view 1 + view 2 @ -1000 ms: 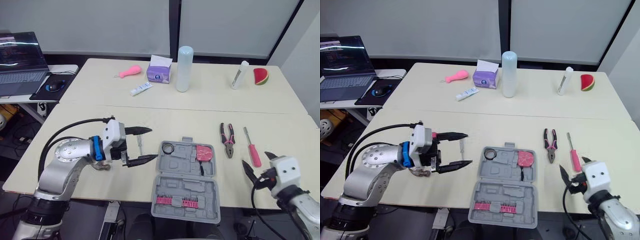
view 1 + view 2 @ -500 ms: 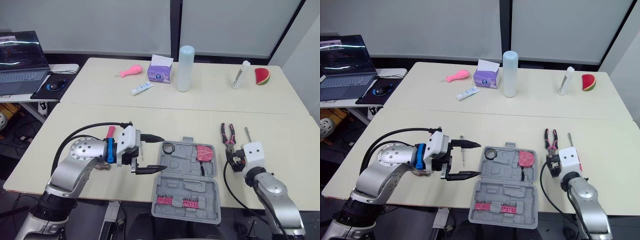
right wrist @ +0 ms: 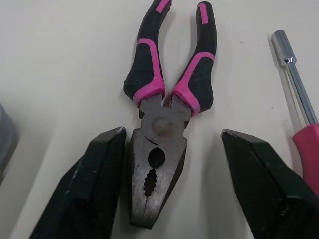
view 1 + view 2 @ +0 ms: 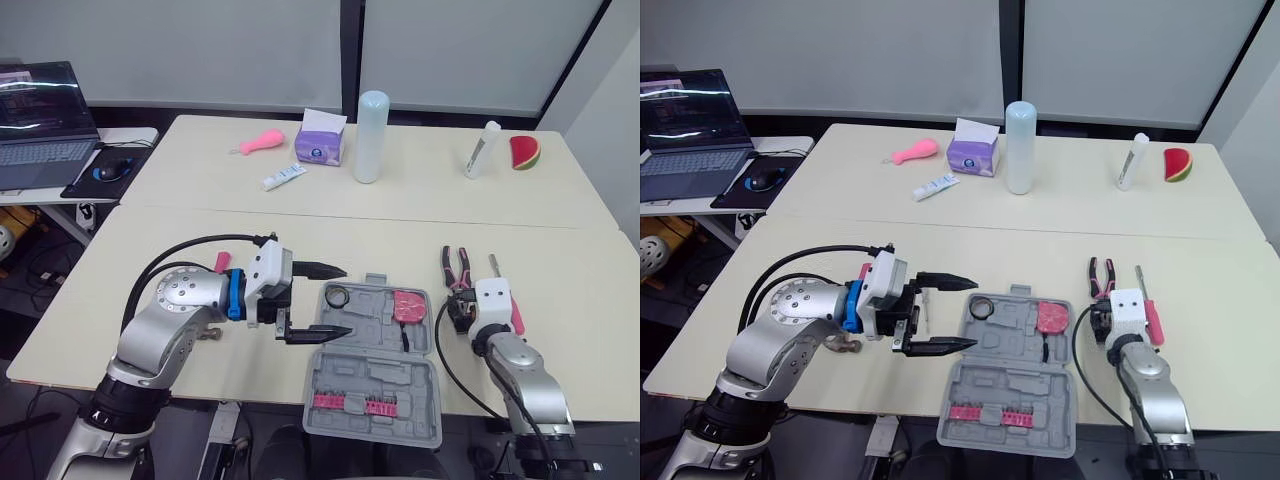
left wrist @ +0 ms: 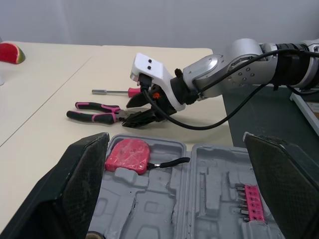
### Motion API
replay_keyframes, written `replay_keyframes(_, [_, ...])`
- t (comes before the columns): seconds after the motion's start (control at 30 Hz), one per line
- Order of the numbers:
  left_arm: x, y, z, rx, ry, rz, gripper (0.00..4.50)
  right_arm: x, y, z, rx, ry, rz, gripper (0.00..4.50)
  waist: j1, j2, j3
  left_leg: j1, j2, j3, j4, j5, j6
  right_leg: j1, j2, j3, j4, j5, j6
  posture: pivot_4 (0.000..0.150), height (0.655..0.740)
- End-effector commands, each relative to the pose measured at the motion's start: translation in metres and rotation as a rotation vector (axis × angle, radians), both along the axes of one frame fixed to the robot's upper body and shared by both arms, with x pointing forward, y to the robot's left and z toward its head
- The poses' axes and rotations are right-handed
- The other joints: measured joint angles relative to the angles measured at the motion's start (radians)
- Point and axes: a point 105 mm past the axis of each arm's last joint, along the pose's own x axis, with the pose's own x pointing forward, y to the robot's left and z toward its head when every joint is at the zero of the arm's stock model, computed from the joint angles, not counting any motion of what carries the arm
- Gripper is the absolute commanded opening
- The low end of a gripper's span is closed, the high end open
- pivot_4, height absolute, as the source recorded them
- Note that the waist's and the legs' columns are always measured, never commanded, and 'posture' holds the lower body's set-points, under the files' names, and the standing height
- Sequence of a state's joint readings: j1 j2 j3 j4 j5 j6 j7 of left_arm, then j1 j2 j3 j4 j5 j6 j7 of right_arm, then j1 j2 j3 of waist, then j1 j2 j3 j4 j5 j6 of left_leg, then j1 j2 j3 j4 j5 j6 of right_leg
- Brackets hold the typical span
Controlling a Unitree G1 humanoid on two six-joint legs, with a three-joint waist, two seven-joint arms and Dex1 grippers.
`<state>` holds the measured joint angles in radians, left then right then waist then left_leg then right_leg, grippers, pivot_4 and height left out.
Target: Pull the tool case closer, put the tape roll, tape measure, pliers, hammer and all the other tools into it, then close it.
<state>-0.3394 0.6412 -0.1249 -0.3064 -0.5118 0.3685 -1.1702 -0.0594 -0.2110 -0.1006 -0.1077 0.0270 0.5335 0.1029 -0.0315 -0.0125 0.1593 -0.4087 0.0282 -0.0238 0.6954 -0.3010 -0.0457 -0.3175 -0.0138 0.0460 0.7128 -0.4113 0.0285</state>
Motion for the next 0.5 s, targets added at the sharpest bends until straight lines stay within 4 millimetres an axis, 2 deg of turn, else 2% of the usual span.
replay_keyframes(0.03, [-0.003,-0.002,0.013,-0.024,-0.043,-0.021,4.50,-0.001,-0.007,0.004,0.014,-0.025,-0.039,2.21,0.000,0.000,0.000,0.000,0.000,0.000,0.000,0.000,0.000,0.000,0.000,0.000,0.000,0.000,0.000,0.150,0.7161])
replay_keyframes(0.2, [-0.002,-0.002,0.013,-0.022,-0.049,-0.015,4.50,-0.002,-0.009,0.003,0.039,-0.028,-0.074,1.31,0.000,0.000,0.000,0.000,0.000,0.000,0.000,0.000,0.000,0.000,0.000,0.000,0.000,0.000,0.000,0.150,0.7161])
replay_keyframes(0.33, [-0.001,0.000,0.012,-0.017,-0.049,-0.010,4.50,-0.002,-0.010,0.007,0.026,-0.052,-0.071,1.26,0.000,0.000,0.000,0.000,0.000,0.000,0.000,0.000,0.000,0.000,0.000,0.000,0.000,0.000,0.000,0.150,0.7161])
replay_keyframes(0.5, [0.001,0.005,0.009,-0.007,-0.048,0.008,4.50,-0.002,-0.011,0.026,0.004,-0.129,-0.030,1.26,0.000,0.000,0.000,0.000,0.000,0.000,0.000,0.000,0.000,0.000,0.000,0.000,0.000,0.000,0.000,0.150,0.7161])
